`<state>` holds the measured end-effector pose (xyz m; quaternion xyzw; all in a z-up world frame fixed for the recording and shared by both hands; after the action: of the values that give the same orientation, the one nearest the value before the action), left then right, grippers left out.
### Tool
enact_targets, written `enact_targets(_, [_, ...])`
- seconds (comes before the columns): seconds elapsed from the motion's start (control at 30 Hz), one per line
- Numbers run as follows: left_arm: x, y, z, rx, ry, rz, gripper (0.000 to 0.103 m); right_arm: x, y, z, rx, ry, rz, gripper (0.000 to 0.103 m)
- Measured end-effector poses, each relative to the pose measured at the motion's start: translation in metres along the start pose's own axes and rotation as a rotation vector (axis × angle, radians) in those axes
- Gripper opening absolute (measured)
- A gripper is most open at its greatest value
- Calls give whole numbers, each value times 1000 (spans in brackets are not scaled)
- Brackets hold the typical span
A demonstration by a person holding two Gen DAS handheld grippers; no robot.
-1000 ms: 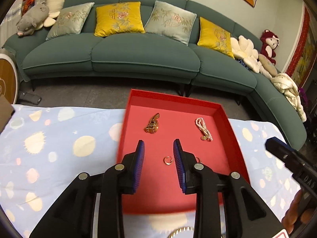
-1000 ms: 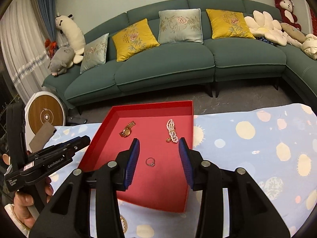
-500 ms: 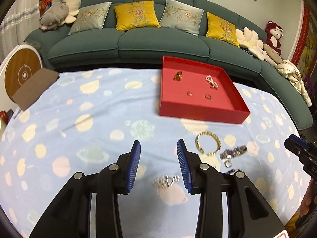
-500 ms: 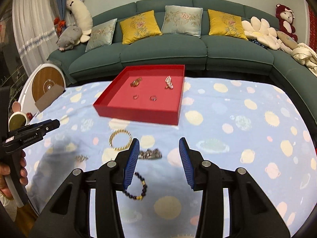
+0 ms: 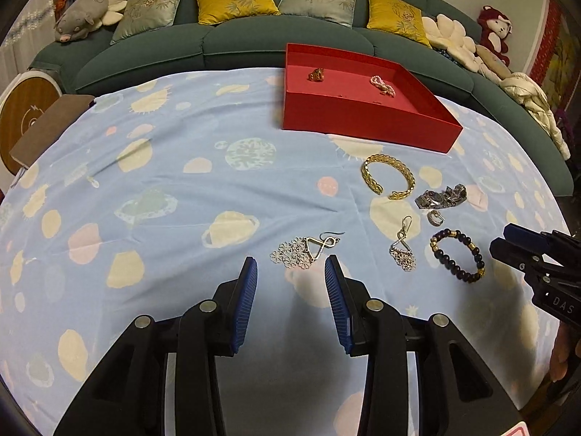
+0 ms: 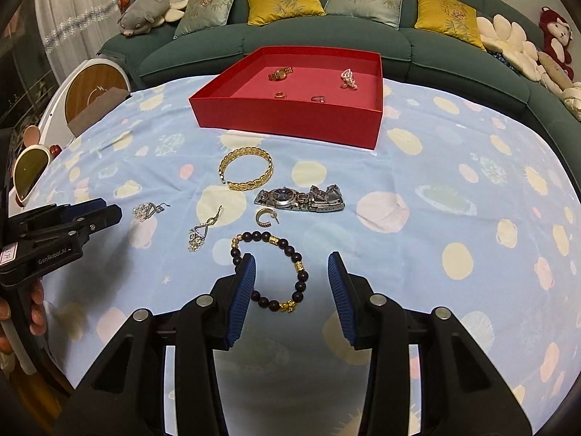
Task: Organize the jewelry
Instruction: 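Grasp the silver hook earring with the left gripper while the right gripper approaches the black-bead bracelet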
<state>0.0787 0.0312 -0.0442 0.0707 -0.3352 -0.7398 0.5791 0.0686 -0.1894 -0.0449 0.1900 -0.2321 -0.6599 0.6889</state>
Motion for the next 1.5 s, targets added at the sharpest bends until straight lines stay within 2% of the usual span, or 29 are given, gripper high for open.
enact_targets(0.5, [6, 5, -31, -34, -45, 14, 38, -3, 0, -15, -37, 11, 8, 40])
enact_targets(0.83, [11, 13, -46, -4, -13, -38, 37, -15, 1, -14, -34, 49, 29, 40])
enact_targets(0.9, [11, 13, -46, 0, -24, -32, 33, -21, 2, -15, -36, 63, 41, 40])
enact_targets(0.93, [11, 14, -46, 0, -32, -29, 24, -24, 2, -15, -34, 66, 47, 40])
enact_targets(1.0, [10, 14, -46, -3, -51, -24, 14, -31, 3, -16, -30, 71, 60, 40])
enact_targets(1.1, [11, 14, -44, -4, -59, -31, 8, -39, 7, -17, -23, 83, 72, 40])
enact_targets(1.13, [12, 13, -44, -3, -66, -36, 0, -41, 8, -17, -20, 85, 74, 40])
enact_targets(1.3, [16, 11, -44, -15, -84, -46, 0, -48, 20, -22, -10, 110, 56, 38])
enact_targets(1.5, [13, 13, -36, 3, -109, -25, 0, -58, 30, -38, -29, 123, 47, 29])
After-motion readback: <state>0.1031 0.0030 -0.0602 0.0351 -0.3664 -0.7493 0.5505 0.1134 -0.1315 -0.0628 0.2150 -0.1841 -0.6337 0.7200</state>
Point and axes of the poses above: each gripper's, at about its wrist camera, not at the fingertips, and z roughly against the way its jaws point, x to its right, y to its top, the point moved 2 cm from there along -z, roughly the way its jaws point, and after that the axes turned 14 degrees about -y, right-handed, at the moved point
